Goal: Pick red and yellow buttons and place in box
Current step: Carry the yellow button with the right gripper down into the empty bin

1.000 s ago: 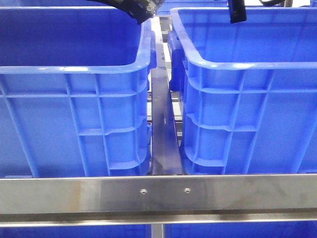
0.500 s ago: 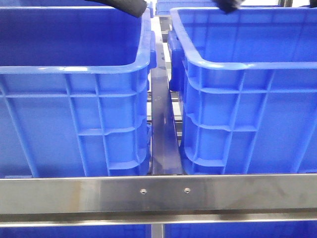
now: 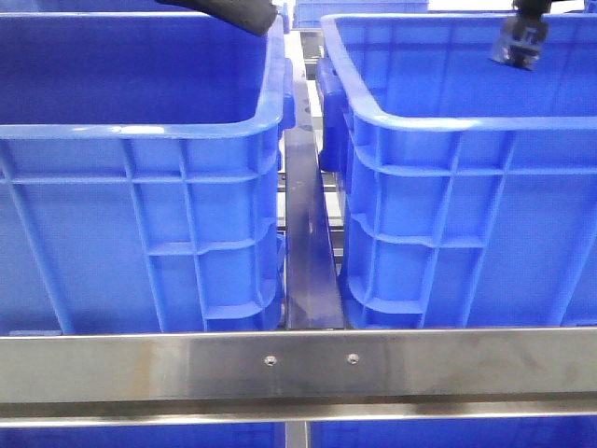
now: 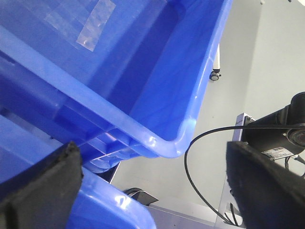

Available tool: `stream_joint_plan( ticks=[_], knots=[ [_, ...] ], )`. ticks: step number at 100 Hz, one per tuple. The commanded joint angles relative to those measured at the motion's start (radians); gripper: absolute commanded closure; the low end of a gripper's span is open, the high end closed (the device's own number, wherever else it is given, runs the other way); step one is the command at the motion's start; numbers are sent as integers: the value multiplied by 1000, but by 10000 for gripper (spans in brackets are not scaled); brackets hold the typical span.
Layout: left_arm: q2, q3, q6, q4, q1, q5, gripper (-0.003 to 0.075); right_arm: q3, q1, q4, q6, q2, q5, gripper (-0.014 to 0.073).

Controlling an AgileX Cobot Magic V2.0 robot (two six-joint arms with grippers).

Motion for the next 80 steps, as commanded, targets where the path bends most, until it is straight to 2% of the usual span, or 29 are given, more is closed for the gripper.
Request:
stream_joint_plan(
  ticks=[1,16,31,80],
  knots=[
    [-48,-24,-1,-69,-7,3,134,-34,16,56,-98,-11,-27,337],
    [-48,-24,-1,-69,-7,7,134,-44,25,133,-249,50,-39,337],
    [-48,-24,-1,-69,-7,7,134,-81,25,233,-327,110,-20,337],
    [-48,-24,-1,-69,-7,9,134,-200,25,244,-382,279,29,337]
  ],
)
